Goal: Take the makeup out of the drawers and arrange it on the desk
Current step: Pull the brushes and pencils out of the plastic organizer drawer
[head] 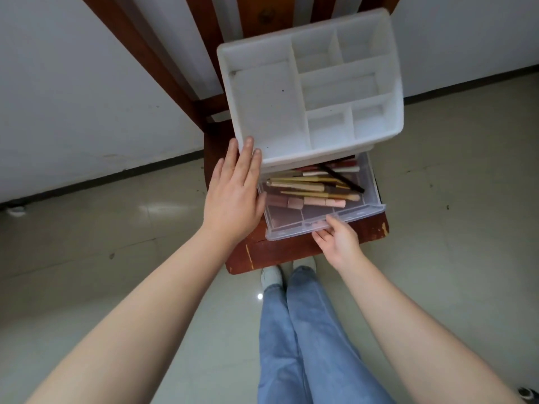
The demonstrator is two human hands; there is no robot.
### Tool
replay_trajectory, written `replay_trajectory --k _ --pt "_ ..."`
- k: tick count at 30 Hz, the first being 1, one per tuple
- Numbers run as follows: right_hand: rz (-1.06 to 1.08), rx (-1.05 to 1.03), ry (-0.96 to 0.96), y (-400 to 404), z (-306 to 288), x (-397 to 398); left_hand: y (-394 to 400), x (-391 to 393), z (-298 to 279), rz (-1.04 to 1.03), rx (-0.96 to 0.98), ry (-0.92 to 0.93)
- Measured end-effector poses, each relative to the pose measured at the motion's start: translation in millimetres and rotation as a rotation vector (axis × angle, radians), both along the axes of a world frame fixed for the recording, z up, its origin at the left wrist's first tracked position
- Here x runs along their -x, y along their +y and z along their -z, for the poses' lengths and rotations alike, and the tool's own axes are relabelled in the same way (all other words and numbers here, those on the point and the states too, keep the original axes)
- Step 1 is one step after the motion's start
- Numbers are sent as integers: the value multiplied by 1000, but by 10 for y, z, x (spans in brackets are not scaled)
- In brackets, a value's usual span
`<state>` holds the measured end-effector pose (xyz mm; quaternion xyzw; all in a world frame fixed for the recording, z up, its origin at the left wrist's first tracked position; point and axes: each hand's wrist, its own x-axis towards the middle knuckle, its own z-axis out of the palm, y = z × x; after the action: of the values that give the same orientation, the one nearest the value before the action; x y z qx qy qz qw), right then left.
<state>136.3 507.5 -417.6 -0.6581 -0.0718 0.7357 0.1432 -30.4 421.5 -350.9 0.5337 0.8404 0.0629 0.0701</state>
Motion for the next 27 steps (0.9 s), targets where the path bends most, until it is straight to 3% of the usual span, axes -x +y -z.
replay_trajectory --k 5,6,8,10,14,18,21,27 --pt "-183 2 19 38 -100 -31 -399 -534 356 89 -92 5" --pt "-314 15 -1 58 -160 -46 -464 -647 437 90 -63 -34" --pt "-784 -2 -93 82 -302 -88 -512 -791 533 42 51 -112" --pt "-1238 -213 -230 114 -449 -111 -457 -815 517 27 158 -119" --pt "-1657 -965 -404 371 -465 14 -339 -726 432 29 177 -71" --pt "-2204 -1153 -578 660 -237 271 -284 -664 410 64 208 -14" --pt "-2386 -1136 -613 774 -92 374 -273 -633 440 98 217 -15" --pt "-2463 -1243 -567 792 -74 474 -269 -638 468 122 184 -46"
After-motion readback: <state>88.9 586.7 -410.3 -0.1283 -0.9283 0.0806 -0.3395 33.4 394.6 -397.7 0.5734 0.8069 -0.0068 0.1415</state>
